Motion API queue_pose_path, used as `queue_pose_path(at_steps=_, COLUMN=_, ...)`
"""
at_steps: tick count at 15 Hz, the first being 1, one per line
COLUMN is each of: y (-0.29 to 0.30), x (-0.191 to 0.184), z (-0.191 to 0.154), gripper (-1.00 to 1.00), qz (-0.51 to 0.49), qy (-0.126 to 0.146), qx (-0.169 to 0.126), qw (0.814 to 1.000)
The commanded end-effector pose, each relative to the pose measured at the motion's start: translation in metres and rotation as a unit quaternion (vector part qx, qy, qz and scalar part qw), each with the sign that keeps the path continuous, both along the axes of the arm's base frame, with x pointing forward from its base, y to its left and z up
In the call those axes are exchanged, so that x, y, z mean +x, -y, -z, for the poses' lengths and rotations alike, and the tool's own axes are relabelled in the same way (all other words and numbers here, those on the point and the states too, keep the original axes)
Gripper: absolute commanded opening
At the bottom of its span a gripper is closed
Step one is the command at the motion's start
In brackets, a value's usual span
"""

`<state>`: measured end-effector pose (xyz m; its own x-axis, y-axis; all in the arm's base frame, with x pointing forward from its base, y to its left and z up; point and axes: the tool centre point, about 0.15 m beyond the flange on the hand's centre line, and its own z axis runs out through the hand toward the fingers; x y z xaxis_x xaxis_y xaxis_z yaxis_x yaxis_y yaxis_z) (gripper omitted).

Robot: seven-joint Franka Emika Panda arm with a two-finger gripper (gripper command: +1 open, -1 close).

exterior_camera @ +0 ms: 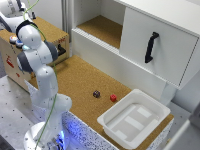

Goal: Turn off the blue light

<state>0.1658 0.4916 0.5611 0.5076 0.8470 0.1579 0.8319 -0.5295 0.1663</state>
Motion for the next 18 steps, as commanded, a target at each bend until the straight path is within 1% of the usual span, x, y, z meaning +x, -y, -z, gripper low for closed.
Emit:
queue_pose_path(at_steps=1, y=-0.001, x=0.005, z=0.001, gripper=1.00, qz=0.013, qy=0.007, qx=0.012, qw=1.000)
queue_pose_path(at_steps=8, y=-0.001, x=0.005, z=0.001, gripper=1.00, qz=0.013, qy=0.007, qx=0.012, qw=1.000)
queue_pose_path(at_steps=9, y=0.001, x=0.002, z=-0.004, gripper=1.00, qz=0.008, qy=0.003, qx=0.008, qw=1.000)
queue_pose_path(at_steps=10, y=-0.001, x=0.006, z=-0.002, gripper=1.00, qz=0.023, qy=-0.010, qx=0.024, qw=0.999)
queue_pose_path(at_steps=11, y=0.000, x=0.015, z=-0.001, gripper=1.00, qz=0.054, qy=-0.016, qx=0.042, qw=0.998)
queue_pose_path(at_steps=12, y=0.004, x=0.022, z=-0.002, gripper=1.00, qz=0.084, qy=-0.009, qx=0.052, qw=0.995)
queue_pose_path(at_steps=13, y=0.013, x=0.029, z=-0.002, gripper=1.00, qz=0.120, qy=-0.012, qx=0.067, qw=0.990)
queue_pose_path(at_steps=15, y=0.038, x=0.040, z=0.003, gripper=1.00, qz=0.209, qy=-0.012, qx=0.083, qw=0.974)
queue_pose_path(at_steps=18, y=0.082, x=0.051, z=0.023, gripper=1.00, qz=0.319, qy=-0.015, qx=0.067, qw=0.945)
